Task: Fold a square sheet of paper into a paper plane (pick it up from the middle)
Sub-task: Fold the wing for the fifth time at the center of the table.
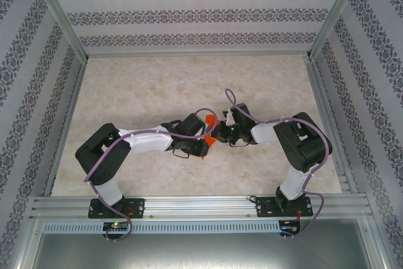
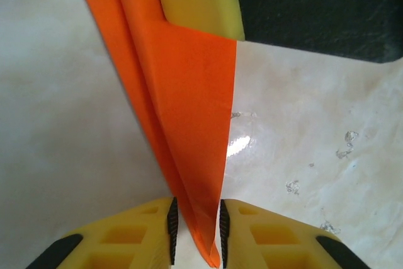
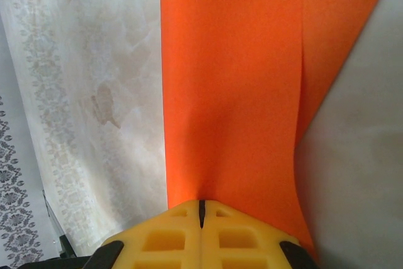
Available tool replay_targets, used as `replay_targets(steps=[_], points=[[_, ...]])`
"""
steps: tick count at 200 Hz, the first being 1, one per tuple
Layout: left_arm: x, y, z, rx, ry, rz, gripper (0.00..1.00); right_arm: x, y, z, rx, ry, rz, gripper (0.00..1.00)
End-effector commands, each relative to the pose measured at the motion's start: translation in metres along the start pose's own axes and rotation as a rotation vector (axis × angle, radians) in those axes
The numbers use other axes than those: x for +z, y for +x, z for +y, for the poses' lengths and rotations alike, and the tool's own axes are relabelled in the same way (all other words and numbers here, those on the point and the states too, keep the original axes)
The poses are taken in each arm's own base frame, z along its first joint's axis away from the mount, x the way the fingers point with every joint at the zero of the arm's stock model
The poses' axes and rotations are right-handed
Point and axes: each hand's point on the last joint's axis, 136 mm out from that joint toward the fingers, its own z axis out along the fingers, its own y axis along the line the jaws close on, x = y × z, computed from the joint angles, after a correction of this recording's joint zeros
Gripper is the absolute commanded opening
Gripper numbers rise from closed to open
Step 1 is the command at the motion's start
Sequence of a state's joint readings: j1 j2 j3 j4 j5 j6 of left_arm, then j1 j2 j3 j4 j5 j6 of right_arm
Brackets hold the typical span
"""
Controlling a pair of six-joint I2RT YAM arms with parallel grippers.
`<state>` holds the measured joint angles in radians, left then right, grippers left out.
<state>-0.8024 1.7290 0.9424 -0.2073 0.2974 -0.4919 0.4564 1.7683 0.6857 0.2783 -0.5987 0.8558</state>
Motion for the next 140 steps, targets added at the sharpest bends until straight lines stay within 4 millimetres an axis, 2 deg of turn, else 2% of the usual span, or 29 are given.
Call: replay_targets(steps=[1, 73, 140], points=[[0.002, -0.009, -0.006, -0.016, 0.047, -0.024, 0.25, 0.002, 0.008, -0.015, 0.004, 0.074, 0.015, 0.03], [0.013, -0.002, -0.001, -0.012, 0.035, 0.018, 0.17, 0.002, 0.009, -0.018, 0.005, 0.086, 0.018, 0.02], [0.019, 0.008, 0.006, -0.005, 0.017, 0.048, 0.16, 0.003, 0.010, -0.021, 0.007, 0.092, 0.019, 0.02]])
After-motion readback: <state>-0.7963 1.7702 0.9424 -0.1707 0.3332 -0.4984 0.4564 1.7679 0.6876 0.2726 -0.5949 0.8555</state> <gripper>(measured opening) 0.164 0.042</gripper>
